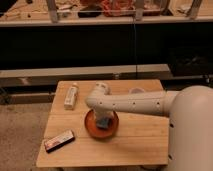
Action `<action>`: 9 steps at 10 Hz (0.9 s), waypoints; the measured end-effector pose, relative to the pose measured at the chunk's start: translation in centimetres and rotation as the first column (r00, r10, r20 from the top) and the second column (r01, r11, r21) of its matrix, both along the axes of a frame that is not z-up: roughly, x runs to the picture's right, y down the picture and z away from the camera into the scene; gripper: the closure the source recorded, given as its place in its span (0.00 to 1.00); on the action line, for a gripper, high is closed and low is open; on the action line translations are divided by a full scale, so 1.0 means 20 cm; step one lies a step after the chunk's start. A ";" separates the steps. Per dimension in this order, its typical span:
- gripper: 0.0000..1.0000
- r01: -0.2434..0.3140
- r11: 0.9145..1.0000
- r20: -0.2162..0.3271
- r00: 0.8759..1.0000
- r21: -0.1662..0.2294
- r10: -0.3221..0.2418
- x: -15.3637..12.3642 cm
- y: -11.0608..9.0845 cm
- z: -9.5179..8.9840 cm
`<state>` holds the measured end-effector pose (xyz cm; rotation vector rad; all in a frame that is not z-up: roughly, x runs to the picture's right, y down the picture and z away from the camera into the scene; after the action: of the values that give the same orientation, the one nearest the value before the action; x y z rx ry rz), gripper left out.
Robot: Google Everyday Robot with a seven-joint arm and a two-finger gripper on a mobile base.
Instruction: Place the white sponge in the ceramic bowl
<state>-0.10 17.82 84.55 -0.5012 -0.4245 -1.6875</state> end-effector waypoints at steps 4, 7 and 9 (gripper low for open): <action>0.29 0.009 1.000 0.005 1.000 -0.001 -0.009 0.01 0.01 0.00; 0.21 0.013 1.000 0.010 1.000 0.000 -0.013 0.01 0.01 0.01; 0.35 0.018 1.000 0.014 1.000 -0.001 -0.018 0.02 0.01 0.01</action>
<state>0.24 18.06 84.76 -0.4961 -0.4326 -1.7091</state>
